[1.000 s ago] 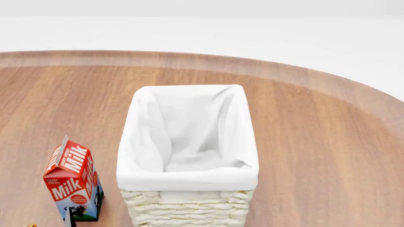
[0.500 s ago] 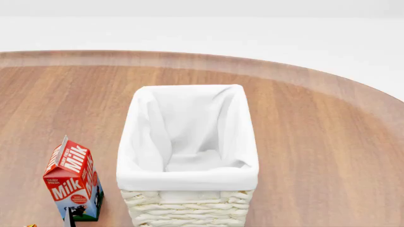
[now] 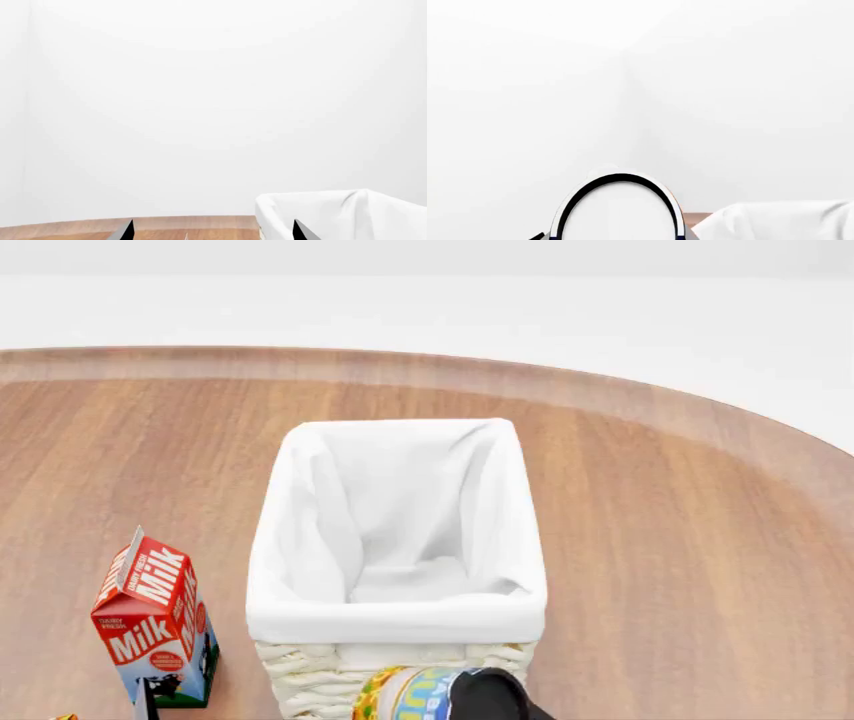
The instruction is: Pick up the alphabet soup, and put it in the basket.
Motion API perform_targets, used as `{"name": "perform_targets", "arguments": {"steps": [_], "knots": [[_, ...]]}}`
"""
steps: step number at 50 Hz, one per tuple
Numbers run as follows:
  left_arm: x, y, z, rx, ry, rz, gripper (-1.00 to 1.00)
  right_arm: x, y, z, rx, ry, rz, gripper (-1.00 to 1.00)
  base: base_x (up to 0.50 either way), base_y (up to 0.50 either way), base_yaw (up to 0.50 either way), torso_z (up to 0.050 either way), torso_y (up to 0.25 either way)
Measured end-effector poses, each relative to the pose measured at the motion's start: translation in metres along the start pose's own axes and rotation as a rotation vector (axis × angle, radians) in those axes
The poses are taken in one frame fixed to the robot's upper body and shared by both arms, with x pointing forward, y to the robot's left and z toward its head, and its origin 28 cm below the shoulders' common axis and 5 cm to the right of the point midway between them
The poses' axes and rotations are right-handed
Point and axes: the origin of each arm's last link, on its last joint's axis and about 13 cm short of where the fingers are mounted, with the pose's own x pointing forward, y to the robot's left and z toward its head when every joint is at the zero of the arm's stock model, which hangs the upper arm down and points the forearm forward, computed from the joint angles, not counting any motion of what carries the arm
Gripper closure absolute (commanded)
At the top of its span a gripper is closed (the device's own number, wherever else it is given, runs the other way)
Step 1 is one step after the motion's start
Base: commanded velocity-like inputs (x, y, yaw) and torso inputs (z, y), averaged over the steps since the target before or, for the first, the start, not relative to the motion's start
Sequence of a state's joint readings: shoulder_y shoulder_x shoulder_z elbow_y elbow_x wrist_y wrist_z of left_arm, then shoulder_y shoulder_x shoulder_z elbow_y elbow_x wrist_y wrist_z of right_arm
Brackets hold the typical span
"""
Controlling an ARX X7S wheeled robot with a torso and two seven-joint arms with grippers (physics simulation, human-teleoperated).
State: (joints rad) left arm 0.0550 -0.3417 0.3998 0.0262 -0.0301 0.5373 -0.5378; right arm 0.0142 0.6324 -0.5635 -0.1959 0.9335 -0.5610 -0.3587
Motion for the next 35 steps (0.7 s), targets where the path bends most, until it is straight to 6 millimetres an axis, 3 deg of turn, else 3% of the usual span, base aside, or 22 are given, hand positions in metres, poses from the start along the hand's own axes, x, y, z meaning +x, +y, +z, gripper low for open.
{"name": "perform_targets", "arguments": {"steps": [17,35], "knots": [[0.0,-0.001,0.0,-0.002,0.001,-0.003,-1.0,0.023,-0.001,0.015,-0.13,0.0,-0.093,1.0,0.0,0.0,0.0,0.0,0.0],[0.0,-0.001,0.0,-0.005,0.002,-0.005,-1.0,0.064,-0.005,0.039,-0.26,0.04,-0.2,1.0,0.0,0.0,0.0,0.001,0.001]]}}
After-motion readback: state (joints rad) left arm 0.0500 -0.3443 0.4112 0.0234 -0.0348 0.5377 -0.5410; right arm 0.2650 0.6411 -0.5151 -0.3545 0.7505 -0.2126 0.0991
